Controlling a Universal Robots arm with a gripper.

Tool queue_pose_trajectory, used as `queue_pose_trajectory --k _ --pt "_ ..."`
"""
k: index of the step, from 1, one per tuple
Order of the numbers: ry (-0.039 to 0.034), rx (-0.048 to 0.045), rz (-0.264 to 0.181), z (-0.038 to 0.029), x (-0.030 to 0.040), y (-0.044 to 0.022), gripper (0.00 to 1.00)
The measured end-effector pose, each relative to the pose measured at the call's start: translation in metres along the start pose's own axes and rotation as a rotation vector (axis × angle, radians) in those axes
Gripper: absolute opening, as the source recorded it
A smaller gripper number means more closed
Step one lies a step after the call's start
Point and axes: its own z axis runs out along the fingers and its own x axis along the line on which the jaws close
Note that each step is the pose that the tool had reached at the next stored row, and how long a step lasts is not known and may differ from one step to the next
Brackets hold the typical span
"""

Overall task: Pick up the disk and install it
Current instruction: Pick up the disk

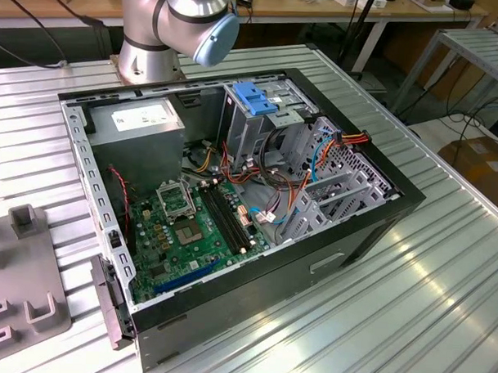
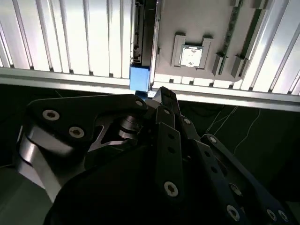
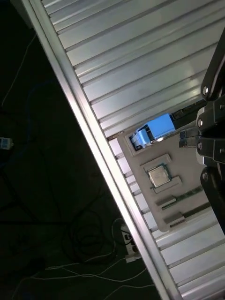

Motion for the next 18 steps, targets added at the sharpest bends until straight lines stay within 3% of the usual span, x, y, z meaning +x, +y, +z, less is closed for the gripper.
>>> queue_pose_trajectory --k 7,9,10,14,16,18 --pt "0.0046 0.0004 -0.171 0.0017 -0.0002 0.0001 0.11" --pt "0.0052 0.0004 -0.2 0.0025 -0.0027 0.001 0.24" --pt "0.0052 0.0005 -0.209 0.0028 -0.0035 0.0013 0.24" --pt "0.0068 0.0003 -0.288 0.0039 -0.0037 0.0013 0.42" --pt "0.008 0.0003 -0.356 0.0054 -0.0038 0.0013 0.42" --pt "0.0095 0.0004 -0.383 0.0065 -0.0072 0.0029 0.42"
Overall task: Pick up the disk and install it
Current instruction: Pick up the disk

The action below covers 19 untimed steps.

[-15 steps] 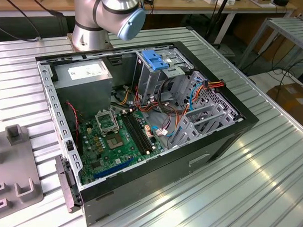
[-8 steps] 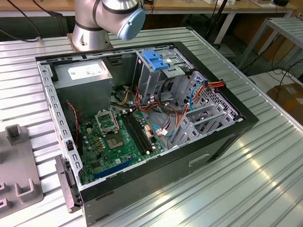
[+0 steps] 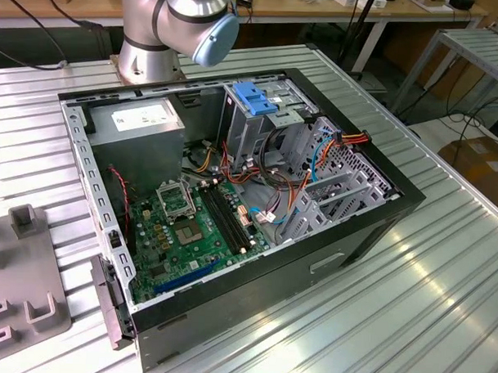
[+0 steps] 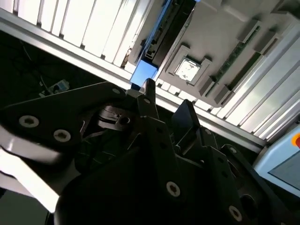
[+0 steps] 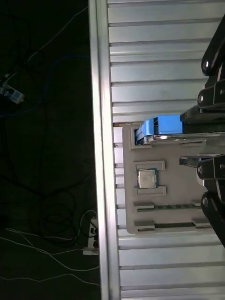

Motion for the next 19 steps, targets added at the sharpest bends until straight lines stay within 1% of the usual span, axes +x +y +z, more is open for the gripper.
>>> queue_pose_trajectory --k 2,3,5,7,8,9,10,11,12,16,17,19 --pt "0.0034 0.0003 -0.004 0.001 -0.0068 0.0002 0.42" --pt "0.0067 0.0004 -0.004 0.0014 -0.0099 0.0004 0.42" --pt "0.0122 0.0016 -0.005 0.0025 -0.0107 0.0019 0.43" --pt "0.0164 0.0019 -0.005 0.0035 -0.0108 0.0026 0.55" --pt "0.0167 0.0018 -0.005 0.0038 -0.0108 0.0026 0.61" --pt "0.0167 0.0018 -0.005 0.0041 -0.0108 0.0027 0.61" --pt "0.0168 0.0022 -0.005 0.0048 -0.0108 0.0027 0.67" --pt "0.0168 0.0023 -0.005 0.0061 -0.0108 0.0027 0.67" --pt "0.017 0.0022 -0.005 0.0074 -0.0108 0.0027 0.74" --pt "0.0171 0.0024 -0.005 0.018 -0.0111 0.0028 0.74" --pt "0.0171 0.0029 -0.005 0.0216 -0.0111 0.003 0.74" --pt "0.0171 0.0031 -0.006 0.0259 -0.0111 0.0034 0.74"
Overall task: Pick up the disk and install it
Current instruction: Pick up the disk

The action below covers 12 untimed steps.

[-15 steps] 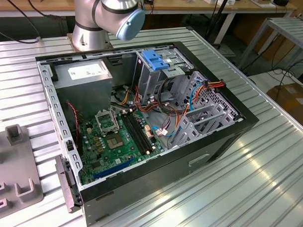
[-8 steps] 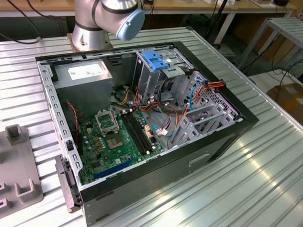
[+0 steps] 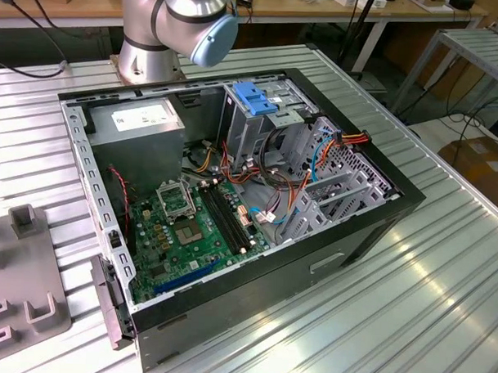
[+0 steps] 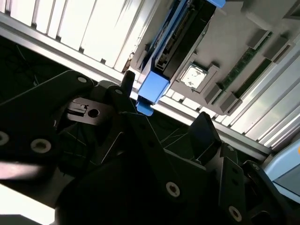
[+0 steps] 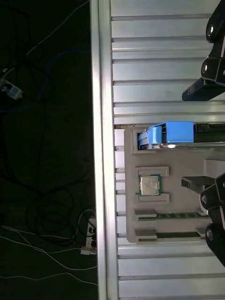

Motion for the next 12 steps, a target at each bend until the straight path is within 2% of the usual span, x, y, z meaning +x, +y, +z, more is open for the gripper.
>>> queue_pose_trajectory --k 12 --pt "0.0001 0.002 -0.009 0.0296 -0.0005 0.0015 0.74"
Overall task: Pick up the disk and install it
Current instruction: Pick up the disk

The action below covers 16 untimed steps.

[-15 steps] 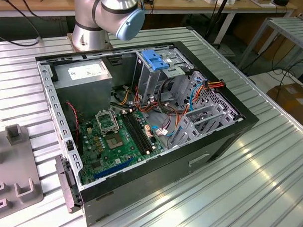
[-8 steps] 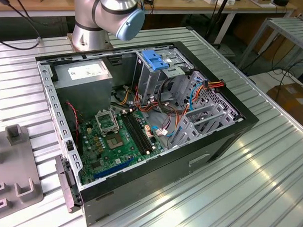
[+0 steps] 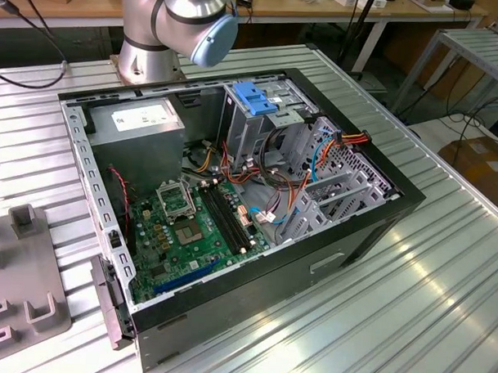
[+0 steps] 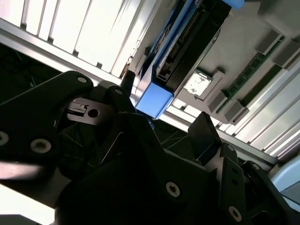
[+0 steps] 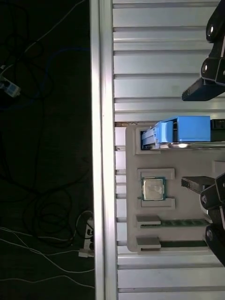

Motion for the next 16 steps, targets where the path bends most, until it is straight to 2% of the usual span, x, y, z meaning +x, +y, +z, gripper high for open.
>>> queue_pose_trajectory --k 12,13,15,16 --pt "-0.0001 0.0041 -0.003 0.026 -0.0004 0.0019 0.74" --pt "0.0 0.0041 -0.003 0.0271 -0.0004 0.0018 0.72" --pt "0.0 0.004 -0.003 0.0287 -0.0005 0.0018 0.59" --pt "0.0 0.0038 -0.003 0.0293 -0.0005 0.0018 0.59"
